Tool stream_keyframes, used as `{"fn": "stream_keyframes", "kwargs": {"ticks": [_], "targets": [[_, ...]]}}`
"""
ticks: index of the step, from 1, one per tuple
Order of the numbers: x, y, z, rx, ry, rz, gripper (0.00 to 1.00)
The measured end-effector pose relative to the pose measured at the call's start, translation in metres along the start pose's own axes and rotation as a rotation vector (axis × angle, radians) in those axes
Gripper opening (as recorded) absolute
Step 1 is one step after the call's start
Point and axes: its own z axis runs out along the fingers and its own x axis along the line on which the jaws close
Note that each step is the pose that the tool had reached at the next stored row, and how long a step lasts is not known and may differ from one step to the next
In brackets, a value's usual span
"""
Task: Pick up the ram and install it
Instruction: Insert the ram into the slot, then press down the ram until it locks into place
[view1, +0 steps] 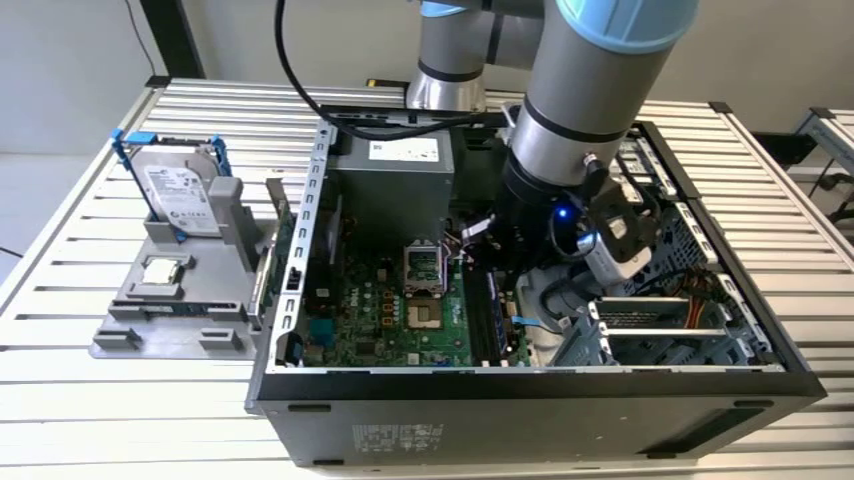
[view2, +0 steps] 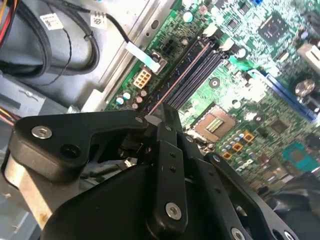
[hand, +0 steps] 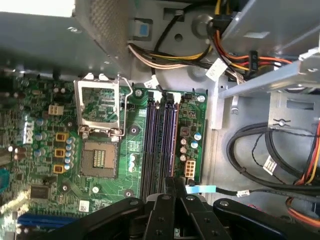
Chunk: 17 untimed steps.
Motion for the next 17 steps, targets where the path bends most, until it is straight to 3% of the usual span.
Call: {"fn": "stream_keyframes", "kwargs": {"ticks": [6,10,13,17], "targets": [[0.0,0.0,-0.0009,-0.0001,0.0034,-0.108,0.0],[0.0,0.0002,-0.001,-0.0027,0.0108,-0.166,0.0],[0.0,0.0004,-0.0011,-0.0122,0.0164,-0.201,0.0],[-0.0001,0.0004,-0.001,-0.021,0.0168,-0.258,0.0]]}}
